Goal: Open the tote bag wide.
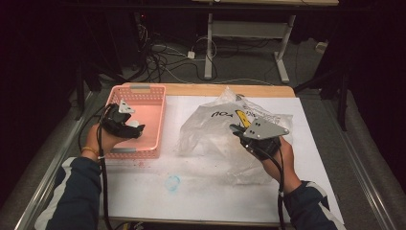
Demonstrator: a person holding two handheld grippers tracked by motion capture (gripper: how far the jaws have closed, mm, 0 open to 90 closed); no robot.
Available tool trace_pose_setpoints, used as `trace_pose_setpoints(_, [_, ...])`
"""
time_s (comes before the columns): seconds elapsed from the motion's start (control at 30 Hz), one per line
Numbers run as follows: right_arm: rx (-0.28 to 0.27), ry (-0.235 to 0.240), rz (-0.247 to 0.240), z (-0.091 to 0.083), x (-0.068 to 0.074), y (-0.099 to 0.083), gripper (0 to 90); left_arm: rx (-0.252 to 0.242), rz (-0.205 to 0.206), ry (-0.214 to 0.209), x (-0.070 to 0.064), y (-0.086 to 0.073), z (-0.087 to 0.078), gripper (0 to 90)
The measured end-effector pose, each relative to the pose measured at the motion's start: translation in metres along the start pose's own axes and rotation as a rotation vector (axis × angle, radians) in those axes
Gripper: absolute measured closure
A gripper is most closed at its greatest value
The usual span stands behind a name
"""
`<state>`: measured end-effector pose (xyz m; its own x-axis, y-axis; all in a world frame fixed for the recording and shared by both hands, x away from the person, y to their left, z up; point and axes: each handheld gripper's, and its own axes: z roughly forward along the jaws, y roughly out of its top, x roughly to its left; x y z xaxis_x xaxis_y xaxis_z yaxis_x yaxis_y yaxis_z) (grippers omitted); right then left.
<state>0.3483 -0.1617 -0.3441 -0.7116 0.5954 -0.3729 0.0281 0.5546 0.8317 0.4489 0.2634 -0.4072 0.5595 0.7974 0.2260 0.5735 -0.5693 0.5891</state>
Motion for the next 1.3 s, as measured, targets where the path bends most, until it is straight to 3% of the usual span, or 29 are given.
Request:
trace_pose_setpoints(0.07, [-0.001, 0.007, 0.006, 0.000, -0.001, -0.001, 90.0, 0.064, -0.004, -0.012, 0.006, 0.002, 0.011, 20.0])
trace_pose_setpoints(0.1, [0.000, 0.005, 0.008, 0.001, -0.001, -0.002, 90.0, 0.068, -0.005, -0.001, 0.007, 0.003, 0.014, 21.3])
trace_pose_setpoints(0.17, [0.001, 0.011, 0.005, 0.002, 0.000, -0.003, 90.0, 0.079, -0.015, -0.024, 0.011, 0.006, 0.020, 26.6])
trace_pose_setpoints(0.23, [0.002, 0.012, 0.003, 0.003, 0.001, -0.003, 90.0, 0.129, 0.005, -0.012, 0.012, 0.008, 0.028, 26.8])
trace_pose_setpoints(0.27, [0.003, 0.011, 0.000, 0.003, 0.001, -0.002, 90.0, 0.156, 0.006, -0.024, 0.013, 0.008, 0.033, 29.3])
trace_pose_setpoints(0.3, [0.000, 0.016, -0.001, 0.003, 0.002, -0.002, 90.0, 0.184, -0.005, -0.064, 0.015, 0.007, 0.038, 35.7])
trace_pose_setpoints(0.43, [0.000, 0.020, 0.000, 0.003, 0.002, -0.002, 90.0, 0.254, -0.013, -0.113, 0.020, 0.006, 0.048, 38.7])
trace_pose_setpoints(0.5, [0.002, 0.024, 0.001, 0.004, 0.002, -0.003, 90.0, 0.283, 0.005, -0.127, 0.019, 0.007, 0.051, 43.9])
trace_pose_setpoints(0.67, [0.001, 0.025, 0.006, 0.005, 0.002, -0.004, 90.0, 0.264, -0.005, -0.146, 0.020, 0.006, 0.049, 47.0])
trace_pose_setpoints(0.77, [-0.004, 0.026, 0.010, 0.004, 0.001, -0.005, 90.0, 0.269, 0.018, -0.128, 0.018, 0.007, 0.048, 47.9])
trace_pose_setpoints(0.87, [-0.009, 0.027, 0.008, 0.004, 0.002, -0.004, 90.0, 0.240, 0.024, -0.110, 0.017, 0.008, 0.044, 48.0])
trace_pose_setpoints(1.0, [-0.017, 0.025, 0.013, 0.005, 0.003, -0.004, 90.0, 0.157, 0.024, -0.072, 0.018, 0.009, 0.029, 48.0])
trace_pose_setpoints(1.23, [-0.047, 0.006, 0.047, 0.006, 0.001, -0.001, 90.0, -0.066, 0.020, -0.039, 0.011, 0.007, -0.015, 48.1])
trace_pose_setpoints(1.3, [-0.055, -0.019, 0.045, 0.006, -0.001, 0.002, 90.0, -0.116, 0.026, -0.035, 0.007, 0.007, -0.026, 48.1])
